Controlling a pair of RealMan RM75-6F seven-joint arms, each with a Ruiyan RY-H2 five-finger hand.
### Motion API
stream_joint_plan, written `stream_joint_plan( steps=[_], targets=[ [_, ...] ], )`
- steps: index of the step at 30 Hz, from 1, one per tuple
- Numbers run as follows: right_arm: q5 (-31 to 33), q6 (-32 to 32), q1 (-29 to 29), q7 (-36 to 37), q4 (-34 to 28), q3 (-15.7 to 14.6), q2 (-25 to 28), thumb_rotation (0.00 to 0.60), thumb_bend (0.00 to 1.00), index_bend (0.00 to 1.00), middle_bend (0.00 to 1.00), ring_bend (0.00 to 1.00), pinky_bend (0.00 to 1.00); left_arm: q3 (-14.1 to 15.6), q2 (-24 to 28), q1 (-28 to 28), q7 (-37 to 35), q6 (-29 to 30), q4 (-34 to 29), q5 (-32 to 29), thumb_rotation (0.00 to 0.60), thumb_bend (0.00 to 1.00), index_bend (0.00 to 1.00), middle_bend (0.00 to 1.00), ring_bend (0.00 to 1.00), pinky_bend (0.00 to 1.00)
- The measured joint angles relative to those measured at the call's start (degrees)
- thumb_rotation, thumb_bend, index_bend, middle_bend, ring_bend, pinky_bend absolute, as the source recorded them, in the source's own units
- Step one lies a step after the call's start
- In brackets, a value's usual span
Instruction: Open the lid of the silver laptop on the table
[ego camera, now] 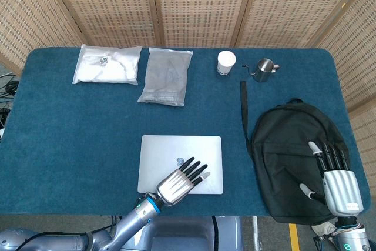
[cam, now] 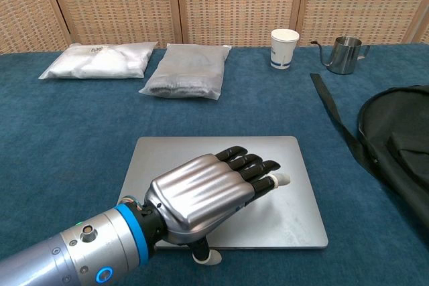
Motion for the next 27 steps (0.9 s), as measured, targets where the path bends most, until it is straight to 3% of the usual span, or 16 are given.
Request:
stream_joint_plan(
  steps=[18, 27],
  targets=[
    [0.63, -0.42, 0.21, 0.86, 0.03, 0.0, 0.33, 0.6, 0.0, 0.0, 0.0, 0.0, 0.0, 0.76, -0.37, -2.6, 6.56, 2.67, -0.7, -5.65, 0.6, 0.15, 0.0, 0.0, 0.0, 0.0],
    [0.66, -0.48, 0.24, 1.01, 0.0, -0.07, 0.42, 0.6, 0.0, 0.0, 0.0, 0.0, 0.0, 1.22, -0.21, -3.39, 7.46, 3.48, -1.25, -7.24, 0.6, 0.36, 0.0, 0.0, 0.0, 0.0]
  ],
)
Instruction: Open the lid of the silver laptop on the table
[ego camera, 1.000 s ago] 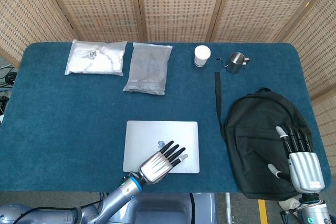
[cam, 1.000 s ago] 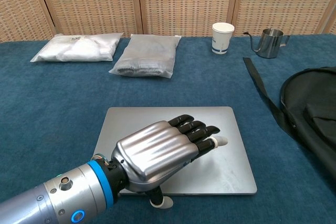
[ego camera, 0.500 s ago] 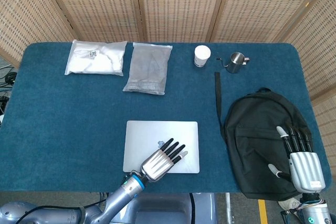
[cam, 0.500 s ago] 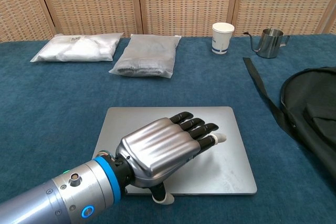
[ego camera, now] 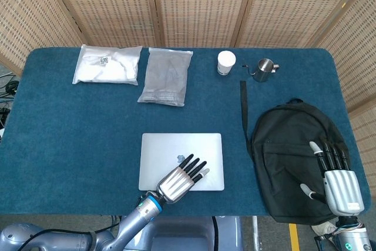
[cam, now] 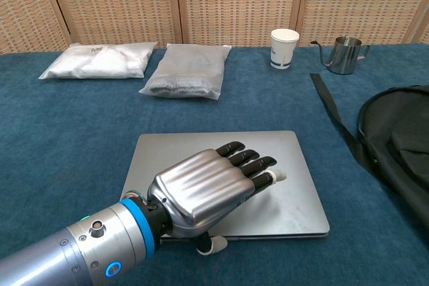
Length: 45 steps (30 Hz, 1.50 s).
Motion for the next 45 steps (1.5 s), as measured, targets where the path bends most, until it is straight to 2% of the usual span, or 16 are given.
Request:
stream_joint_plan(
  steps=[14, 21, 24, 29, 39, 41, 45],
  targets=[
    [0.12, -0.15, 0.07, 0.89, 0.01, -0.08, 0.24, 0.6, 0.0, 0.0, 0.0, 0.0, 0.0, 0.19, 0.53, -0.9, 0.88, 2.26, -0.28, -0.58, 0.6, 0.49, 0.0, 0.0, 0.0, 0.0],
    [-0.04, -0.15, 0.09, 1.43, -0.11, -0.19, 0.43, 0.6, 0.0, 0.0, 0.0, 0.0, 0.0, -2.1, -1.66, -1.03, -1.97, 7.46, 0.98, 1.72, 0.6, 0.51, 0.0, 0.0, 0.0, 0.0],
    [0.01, -0.22, 0.13, 1.88, -0.14, -0.19, 0.59, 0.6, 0.0, 0.0, 0.0, 0.0, 0.0, -2.96, -2.72, -1.09, -0.41, 8.89, 3.16, 1.56, 0.6, 0.51, 0.0, 0.0, 0.0, 0.0],
    [0.37, -0.46, 0.24, 2.54, -0.07, -0.11, 0.8, 0.6, 0.0, 0.0, 0.0, 0.0, 0.0, -4.31, -4.73, -1.48, 4.89, 10.49, 6.93, 0.56, 0.6, 0.52, 0.0, 0.0, 0.0, 0.0],
    [-0.19, -0.76, 0.57, 3.11, 0.28, -0.26, 0.67, 0.6, 0.0, 0.0, 0.0, 0.0, 0.0, -6.43, -5.64, -2.46, 2.58, 11.71, 8.08, -1.88, 0.6, 0.52, 0.0, 0.0, 0.0, 0.0],
    [-0.64, -0.98, 0.74, 3.62, 0.41, -0.47, 0.63, 0.6, 0.0, 0.04, 0.01, 0.0, 0.0, -6.44, -5.33, -2.55, 2.41, 11.73, 7.67, -2.04, 0.6, 0.52, 0.0, 0.0, 0.0, 0.0],
    [-1.93, -2.0, 1.32, 5.17, 0.62, -1.18, 0.93, 0.6, 0.0, 0.14, 0.08, 0.0, 0.1, -6.4, -4.31, -2.7, 2.36, 11.68, 6.26, -2.38, 0.6, 0.52, 0.0, 0.0, 0.0, 0.0]
  ],
)
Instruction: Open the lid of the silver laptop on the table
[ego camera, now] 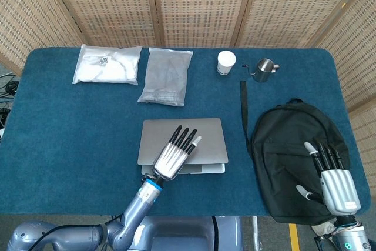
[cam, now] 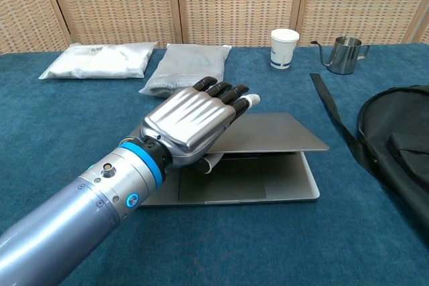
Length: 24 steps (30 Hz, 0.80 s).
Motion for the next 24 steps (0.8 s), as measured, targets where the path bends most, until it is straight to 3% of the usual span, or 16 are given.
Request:
stream_joint_plan(
  steps=[4, 9, 15, 20, 24],
  targets=[
    [-2.99, -2.03, 1.45, 0.89, 2.13, -1.17, -0.15, 0.6, 0.11, 0.16, 0.1, 0.0, 0.15, -0.27, 1.39, -0.34, 0.05, -0.11, -1.92, -0.6, 0.6, 0.52, 0.0, 0.0, 0.0, 0.0],
    [-7.39, -6.63, 4.69, 2.77, 5.39, -3.22, -1.35, 0.6, 0.43, 0.2, 0.13, 0.03, 0.18, -1.27, 2.31, -1.11, -0.35, -0.27, -3.45, -1.92, 0.6, 0.52, 0.0, 0.0, 0.0, 0.0],
    [-10.62, -13.56, 9.67, 5.26, 6.83, -5.04, -3.45, 0.6, 0.68, 0.21, 0.13, 0.04, 0.19, -1.53, 3.5, -1.53, -0.76, 0.14, -4.84, -2.59, 0.6, 0.52, 0.0, 0.0, 0.0, 0.0],
    [-11.09, -17.29, 12.25, 0.93, 6.08, -4.87, -5.38, 0.6, 0.87, 0.21, 0.13, 0.04, 0.19, -1.81, 4.99, -1.76, -0.59, 0.4, -6.72, -3.23, 0.6, 0.52, 0.0, 0.0, 0.0, 0.0],
    [-9.63, -21.8, 14.16, -4.13, 3.51, -4.19, -6.53, 0.6, 0.96, 0.21, 0.13, 0.04, 0.19, -1.82, 6.43, -2.02, -0.47, 0.76, -8.65, -3.65, 0.6, 0.52, 0.0, 0.0, 0.0, 0.0]
  ],
)
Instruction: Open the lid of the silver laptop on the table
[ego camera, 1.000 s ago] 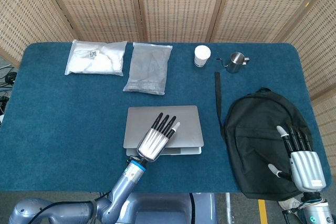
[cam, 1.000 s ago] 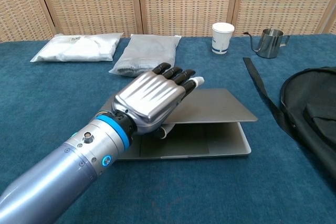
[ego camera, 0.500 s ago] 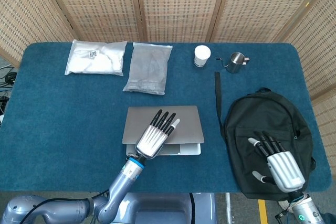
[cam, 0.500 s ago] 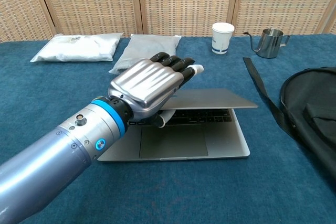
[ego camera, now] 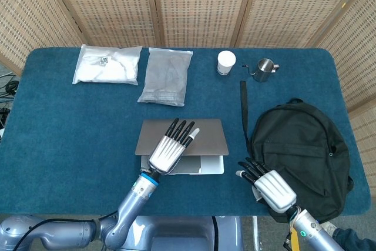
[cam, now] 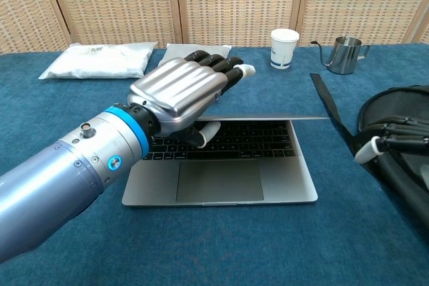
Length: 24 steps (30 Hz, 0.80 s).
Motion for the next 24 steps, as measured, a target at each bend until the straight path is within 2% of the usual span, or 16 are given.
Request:
stream_joint_plan(
  steps=[6, 10, 18, 24],
  targets=[
    [5.69, -7.29, 2.65, -8.26, -5.52, 1.28, -1.68, 0.6, 1.0, 0.21, 0.13, 0.04, 0.19, -0.03, 0.71, -0.29, 0.4, 0.94, -1.24, -1.0, 0.6, 0.52, 0.0, 0.0, 0.0, 0.0],
    [11.11, -10.61, 3.98, -13.75, -7.24, 2.22, -4.65, 0.6, 1.0, 0.21, 0.13, 0.04, 0.19, 0.33, 1.37, -0.32, -0.26, 1.23, -1.9, -1.48, 0.6, 0.52, 0.0, 0.0, 0.0, 0.0],
    [21.26, -13.33, 5.51, -23.25, -7.23, 3.84, -10.43, 0.6, 1.0, 0.21, 0.13, 0.04, 0.19, 0.41, 2.42, -0.4, -1.49, 2.48, -2.77, -2.08, 0.6, 0.52, 0.0, 0.0, 0.0, 0.0],
    [32.01, -13.68, 6.9, -31.75, -7.44, 5.09, -13.84, 0.6, 1.0, 0.21, 0.13, 0.05, 0.19, 0.74, 3.1, -0.76, -2.06, 2.86, -3.22, -2.34, 0.6, 0.52, 0.0, 0.0, 0.0, 0.0]
  ],
)
